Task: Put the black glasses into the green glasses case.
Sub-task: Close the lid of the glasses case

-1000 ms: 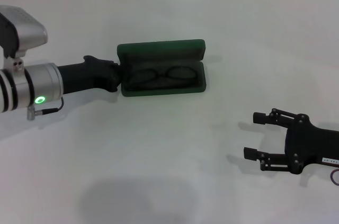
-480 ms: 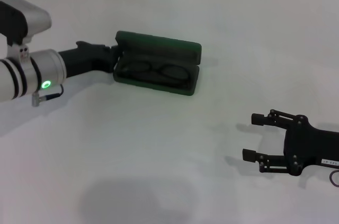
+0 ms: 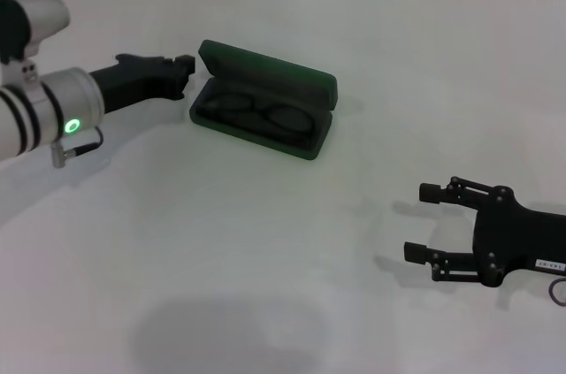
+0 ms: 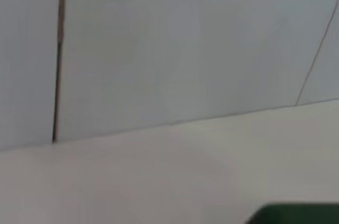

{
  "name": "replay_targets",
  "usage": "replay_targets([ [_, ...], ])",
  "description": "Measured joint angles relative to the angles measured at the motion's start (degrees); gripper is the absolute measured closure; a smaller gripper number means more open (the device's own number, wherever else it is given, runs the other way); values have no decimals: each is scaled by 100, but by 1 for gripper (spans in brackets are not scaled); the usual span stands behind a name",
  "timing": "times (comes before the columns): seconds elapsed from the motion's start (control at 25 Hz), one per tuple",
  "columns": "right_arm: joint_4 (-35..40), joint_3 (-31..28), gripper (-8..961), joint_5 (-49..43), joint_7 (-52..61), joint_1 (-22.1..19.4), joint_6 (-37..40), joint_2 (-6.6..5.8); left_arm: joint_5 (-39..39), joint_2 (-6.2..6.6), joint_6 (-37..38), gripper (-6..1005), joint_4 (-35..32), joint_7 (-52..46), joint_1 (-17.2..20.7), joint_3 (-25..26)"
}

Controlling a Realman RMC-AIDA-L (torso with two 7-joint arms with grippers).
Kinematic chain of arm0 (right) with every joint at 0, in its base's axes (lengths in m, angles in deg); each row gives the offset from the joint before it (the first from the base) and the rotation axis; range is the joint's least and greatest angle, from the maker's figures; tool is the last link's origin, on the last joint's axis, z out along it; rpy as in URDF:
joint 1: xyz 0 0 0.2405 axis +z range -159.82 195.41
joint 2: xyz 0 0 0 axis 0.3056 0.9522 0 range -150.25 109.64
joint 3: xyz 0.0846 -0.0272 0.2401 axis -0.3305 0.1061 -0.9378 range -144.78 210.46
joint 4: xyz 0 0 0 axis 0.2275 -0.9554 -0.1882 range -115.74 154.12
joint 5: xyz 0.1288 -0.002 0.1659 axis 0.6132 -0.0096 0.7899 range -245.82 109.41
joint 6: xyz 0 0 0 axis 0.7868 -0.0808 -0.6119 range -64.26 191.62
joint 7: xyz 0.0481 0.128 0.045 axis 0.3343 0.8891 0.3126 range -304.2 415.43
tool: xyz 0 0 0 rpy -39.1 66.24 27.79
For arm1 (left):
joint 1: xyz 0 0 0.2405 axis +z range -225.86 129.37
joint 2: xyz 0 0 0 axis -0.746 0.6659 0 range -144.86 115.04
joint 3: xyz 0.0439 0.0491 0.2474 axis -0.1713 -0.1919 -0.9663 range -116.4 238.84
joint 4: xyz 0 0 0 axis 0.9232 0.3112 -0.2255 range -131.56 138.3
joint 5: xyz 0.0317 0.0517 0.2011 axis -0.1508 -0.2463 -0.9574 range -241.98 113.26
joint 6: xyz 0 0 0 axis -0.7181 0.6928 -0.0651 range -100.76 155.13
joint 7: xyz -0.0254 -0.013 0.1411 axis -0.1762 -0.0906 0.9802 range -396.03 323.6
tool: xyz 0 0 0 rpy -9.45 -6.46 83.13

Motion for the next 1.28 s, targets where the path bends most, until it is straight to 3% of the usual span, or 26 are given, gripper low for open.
replay_targets([
  [0.24,9,-49,112,6,-5,-2,-29,0,-293,109,1189,930,-699,-1317,486,-5],
  [0.36,10,-70,112,10,-9,-14,-60,-1,-331,42,1754,929,-1340,-1779,641,-68],
  [0.48,4,-75,112,10,-9,-10,-115,-8,-319,-30,1859,929,-2103,-2388,763,-486],
  [0.6,3,-76,112,11,-9,-3,-140,-4,-253,-45,1500,928,-2681,-3062,767,-1135],
  [0.76,17,-77,112,11,-9,5,-142,0,-514,-36,404,927,-3088,-4114,611,-2205],
  [1.08,42,-76,112,10,-9,8,-142,0,-2373,-48,-1478,926,-3035,-6686,137,-3738],
  [1.28,45,-76,112,10,-10,8,-147,0,-2328,-78,-2349,925,-2901,-6936,167,-4324],
])
